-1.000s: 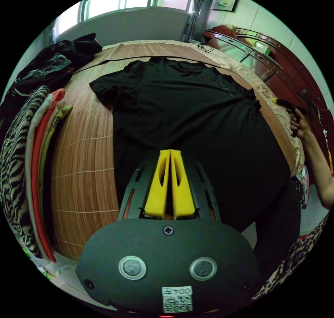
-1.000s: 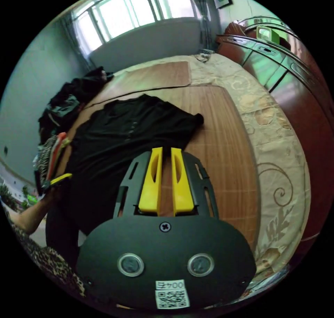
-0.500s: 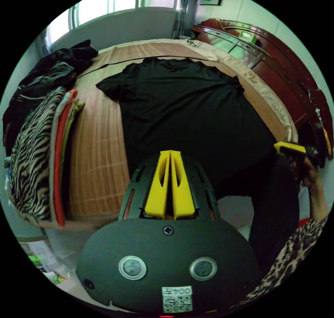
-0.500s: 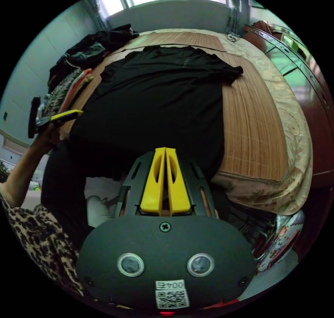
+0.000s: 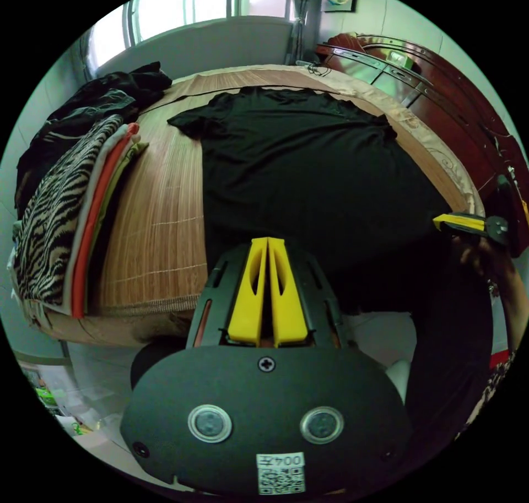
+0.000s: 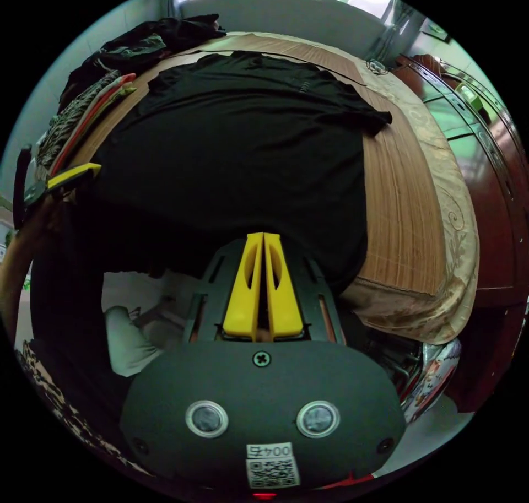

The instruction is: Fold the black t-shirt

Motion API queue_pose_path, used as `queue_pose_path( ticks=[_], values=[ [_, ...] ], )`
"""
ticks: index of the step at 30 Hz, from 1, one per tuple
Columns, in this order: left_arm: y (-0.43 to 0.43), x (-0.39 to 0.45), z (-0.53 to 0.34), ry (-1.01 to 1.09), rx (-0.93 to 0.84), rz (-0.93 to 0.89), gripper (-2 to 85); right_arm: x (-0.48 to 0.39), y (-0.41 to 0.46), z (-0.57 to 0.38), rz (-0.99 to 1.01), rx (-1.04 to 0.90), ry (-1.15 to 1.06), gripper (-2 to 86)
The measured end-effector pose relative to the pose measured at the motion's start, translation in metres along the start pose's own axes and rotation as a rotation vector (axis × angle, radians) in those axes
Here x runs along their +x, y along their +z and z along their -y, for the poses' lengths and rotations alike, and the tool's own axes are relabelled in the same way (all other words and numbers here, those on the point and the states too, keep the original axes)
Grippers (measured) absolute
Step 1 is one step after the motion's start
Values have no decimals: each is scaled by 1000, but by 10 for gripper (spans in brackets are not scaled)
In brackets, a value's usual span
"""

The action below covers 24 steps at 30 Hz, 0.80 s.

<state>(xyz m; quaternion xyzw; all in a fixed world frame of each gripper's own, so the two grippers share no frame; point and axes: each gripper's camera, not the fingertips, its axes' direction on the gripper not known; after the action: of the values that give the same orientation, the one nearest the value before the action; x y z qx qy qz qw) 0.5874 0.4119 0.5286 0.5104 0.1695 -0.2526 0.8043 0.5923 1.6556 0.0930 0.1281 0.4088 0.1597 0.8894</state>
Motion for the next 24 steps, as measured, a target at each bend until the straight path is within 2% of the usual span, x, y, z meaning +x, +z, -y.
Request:
queue_pose_path(
  ticks=[4,12,24],
  values=[
    [-7,-8,-5,-56,16,-35,2,12,-10,-28,89,64,84,-7],
    [-19,-17,-4,-93,-6,-50,2,-3,-24,-74,-4,122,73,-8],
    [-38,-36,-8,-108,-23,-56,3,46,-33,-149,241,200,244,-8]
  ],
)
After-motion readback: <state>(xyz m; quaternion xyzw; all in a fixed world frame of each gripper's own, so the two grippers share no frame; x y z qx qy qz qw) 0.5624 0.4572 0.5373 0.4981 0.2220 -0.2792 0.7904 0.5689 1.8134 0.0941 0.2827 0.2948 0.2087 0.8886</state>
